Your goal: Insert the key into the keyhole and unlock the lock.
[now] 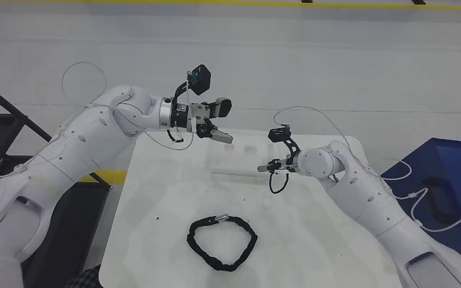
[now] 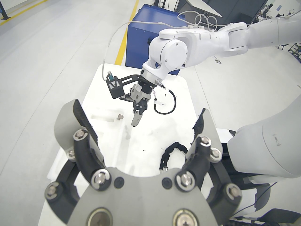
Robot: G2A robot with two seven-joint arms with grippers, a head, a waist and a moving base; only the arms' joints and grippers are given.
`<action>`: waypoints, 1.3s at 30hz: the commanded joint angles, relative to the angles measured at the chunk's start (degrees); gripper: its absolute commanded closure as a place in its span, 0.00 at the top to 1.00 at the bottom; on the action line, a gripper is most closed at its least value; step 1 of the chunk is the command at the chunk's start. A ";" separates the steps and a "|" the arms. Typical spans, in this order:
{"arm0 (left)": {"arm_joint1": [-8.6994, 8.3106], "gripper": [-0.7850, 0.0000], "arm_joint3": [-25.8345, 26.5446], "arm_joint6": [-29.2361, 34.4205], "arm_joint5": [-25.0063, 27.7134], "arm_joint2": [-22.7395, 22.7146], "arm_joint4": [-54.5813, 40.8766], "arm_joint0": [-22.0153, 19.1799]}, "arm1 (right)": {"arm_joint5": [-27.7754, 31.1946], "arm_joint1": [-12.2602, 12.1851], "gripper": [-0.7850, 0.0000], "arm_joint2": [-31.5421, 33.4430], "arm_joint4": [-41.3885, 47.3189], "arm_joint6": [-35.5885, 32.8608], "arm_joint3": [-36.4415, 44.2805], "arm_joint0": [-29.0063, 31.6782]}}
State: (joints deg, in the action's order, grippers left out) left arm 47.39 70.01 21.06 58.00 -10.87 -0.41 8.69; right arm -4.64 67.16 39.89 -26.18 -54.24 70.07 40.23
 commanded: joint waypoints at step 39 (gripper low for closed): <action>0.00 1.00 0.00 0.01 0.00 0.00 -0.01 0.00 | -0.76 8.86 0.00 -5.96 -0.78 3.67 -21.31 -5.73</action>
State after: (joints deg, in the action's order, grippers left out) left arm 47.39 70.01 21.06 58.00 -10.87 -0.41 8.69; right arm -5.42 75.86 33.94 -27.01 -50.55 49.10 34.61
